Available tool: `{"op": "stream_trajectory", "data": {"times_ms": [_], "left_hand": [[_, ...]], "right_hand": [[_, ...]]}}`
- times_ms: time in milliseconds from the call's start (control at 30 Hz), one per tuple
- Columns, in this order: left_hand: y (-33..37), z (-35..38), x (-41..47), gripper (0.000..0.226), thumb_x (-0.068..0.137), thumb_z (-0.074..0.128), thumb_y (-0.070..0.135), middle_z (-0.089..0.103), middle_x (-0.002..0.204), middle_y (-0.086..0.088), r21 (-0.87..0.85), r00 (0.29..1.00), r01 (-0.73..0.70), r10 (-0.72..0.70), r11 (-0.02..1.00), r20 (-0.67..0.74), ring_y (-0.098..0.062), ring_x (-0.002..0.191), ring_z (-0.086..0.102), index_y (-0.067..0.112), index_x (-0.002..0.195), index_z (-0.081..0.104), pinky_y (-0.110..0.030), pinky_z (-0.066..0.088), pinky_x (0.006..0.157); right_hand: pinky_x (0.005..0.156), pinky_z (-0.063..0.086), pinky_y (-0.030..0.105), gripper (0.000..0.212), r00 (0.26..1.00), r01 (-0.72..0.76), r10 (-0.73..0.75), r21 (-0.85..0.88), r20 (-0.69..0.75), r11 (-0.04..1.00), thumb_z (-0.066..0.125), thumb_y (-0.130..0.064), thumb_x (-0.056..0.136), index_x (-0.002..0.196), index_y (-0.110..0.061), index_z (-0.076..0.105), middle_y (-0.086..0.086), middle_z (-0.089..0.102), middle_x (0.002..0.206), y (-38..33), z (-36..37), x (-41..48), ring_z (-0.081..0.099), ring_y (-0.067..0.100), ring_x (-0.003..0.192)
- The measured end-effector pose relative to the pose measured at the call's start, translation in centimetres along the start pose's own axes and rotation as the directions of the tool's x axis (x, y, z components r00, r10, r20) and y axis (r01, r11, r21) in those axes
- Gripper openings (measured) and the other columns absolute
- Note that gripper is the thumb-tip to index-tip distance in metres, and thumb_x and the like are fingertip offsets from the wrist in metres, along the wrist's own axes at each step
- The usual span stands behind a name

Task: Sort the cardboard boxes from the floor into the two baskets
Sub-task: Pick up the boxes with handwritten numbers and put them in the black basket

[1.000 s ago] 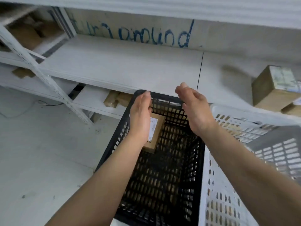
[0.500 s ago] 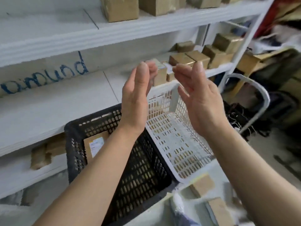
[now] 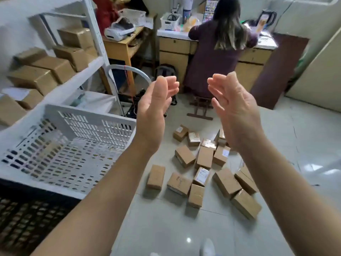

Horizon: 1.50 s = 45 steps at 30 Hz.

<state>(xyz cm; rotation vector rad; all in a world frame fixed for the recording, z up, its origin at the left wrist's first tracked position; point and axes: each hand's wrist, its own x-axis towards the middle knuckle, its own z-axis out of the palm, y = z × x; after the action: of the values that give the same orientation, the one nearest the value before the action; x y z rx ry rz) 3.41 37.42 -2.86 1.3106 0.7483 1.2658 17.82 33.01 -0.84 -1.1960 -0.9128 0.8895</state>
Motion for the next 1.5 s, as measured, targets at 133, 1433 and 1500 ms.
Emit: {"op": "stream_trajectory", "data": {"times_ms": [133,1433,1500], "left_hand": [[-2.1,7.0,0.5,0.043,0.091,0.030,0.048,0.065,0.114,-0.002,-0.012,0.995,0.061,-0.060,0.998,0.082,-0.013,0.114,0.061,0.023,0.106,0.061,-0.041,0.038,0.110],[-49.1,-1.2,4.5,0.034,0.095,0.042,0.052,0.062,0.100,-0.002,0.302,0.747,0.664,-0.613,0.684,-0.255,-0.019,0.103,0.060,0.023,0.089,0.061,-0.029,0.045,0.092],[-53.6,-3.0,3.6,0.036,0.091,0.043,0.056,0.062,0.097,-0.001,0.327,0.727,0.686,-0.618,0.650,-0.298,-0.018,0.101,0.060,0.024,0.086,0.060,-0.026,0.044,0.087]], "right_hand": [[0.113,0.034,0.041,0.036,0.995,-0.022,0.018,-0.035,-0.101,0.999,0.043,-0.052,0.092,0.110,-0.026,0.061,-0.006,0.063,0.123,0.4,-6.9,-0.2,0.054,0.006,0.121],[0.103,0.043,0.044,0.087,0.593,-0.792,0.768,-0.003,-0.242,0.611,0.052,-0.081,0.054,0.117,-0.022,0.062,-0.001,0.066,0.116,48.8,-14.2,9.8,0.058,0.018,0.113],[0.102,0.043,0.042,0.076,0.550,-0.823,0.799,0.007,-0.242,0.568,0.053,-0.080,0.060,0.112,-0.024,0.061,-0.001,0.064,0.117,53.4,-14.6,9.6,0.057,0.019,0.115]]}}
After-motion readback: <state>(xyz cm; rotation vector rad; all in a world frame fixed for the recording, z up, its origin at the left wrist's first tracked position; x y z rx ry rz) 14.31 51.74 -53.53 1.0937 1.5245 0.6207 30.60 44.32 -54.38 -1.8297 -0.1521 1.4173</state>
